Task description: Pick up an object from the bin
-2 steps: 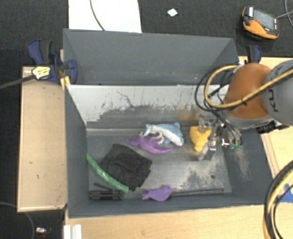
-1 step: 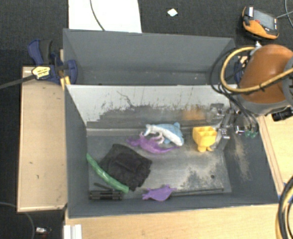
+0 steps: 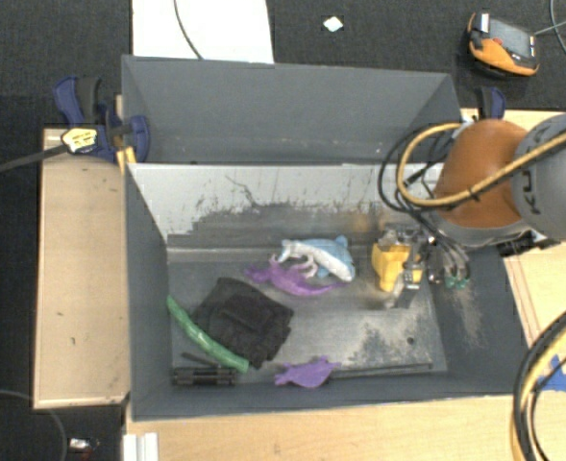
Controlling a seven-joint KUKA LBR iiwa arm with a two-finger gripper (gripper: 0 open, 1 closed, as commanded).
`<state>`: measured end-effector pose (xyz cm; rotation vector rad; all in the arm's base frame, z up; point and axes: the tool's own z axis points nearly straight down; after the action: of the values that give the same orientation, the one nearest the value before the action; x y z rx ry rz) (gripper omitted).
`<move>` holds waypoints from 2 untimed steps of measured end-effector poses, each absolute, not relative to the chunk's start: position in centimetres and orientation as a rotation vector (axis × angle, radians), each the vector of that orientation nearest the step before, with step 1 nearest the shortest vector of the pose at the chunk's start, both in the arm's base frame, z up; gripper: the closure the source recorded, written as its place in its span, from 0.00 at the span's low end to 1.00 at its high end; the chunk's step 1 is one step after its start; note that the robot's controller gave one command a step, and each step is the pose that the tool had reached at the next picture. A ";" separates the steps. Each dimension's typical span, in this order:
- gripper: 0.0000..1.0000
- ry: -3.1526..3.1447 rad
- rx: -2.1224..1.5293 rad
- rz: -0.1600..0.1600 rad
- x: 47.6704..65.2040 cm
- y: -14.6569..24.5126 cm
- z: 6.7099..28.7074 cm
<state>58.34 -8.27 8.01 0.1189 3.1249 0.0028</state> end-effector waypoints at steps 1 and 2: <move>0.00 3.094 0.353 0.000 59.0 -10.2 7.1; 1.00 3.117 0.178 0.002 59.3 -9.4 7.1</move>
Offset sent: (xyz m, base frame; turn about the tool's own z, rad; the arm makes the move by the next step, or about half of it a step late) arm 0.0091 -0.0112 -0.0101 0.0393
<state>59.35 -9.41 7.09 0.1781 3.1165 0.0020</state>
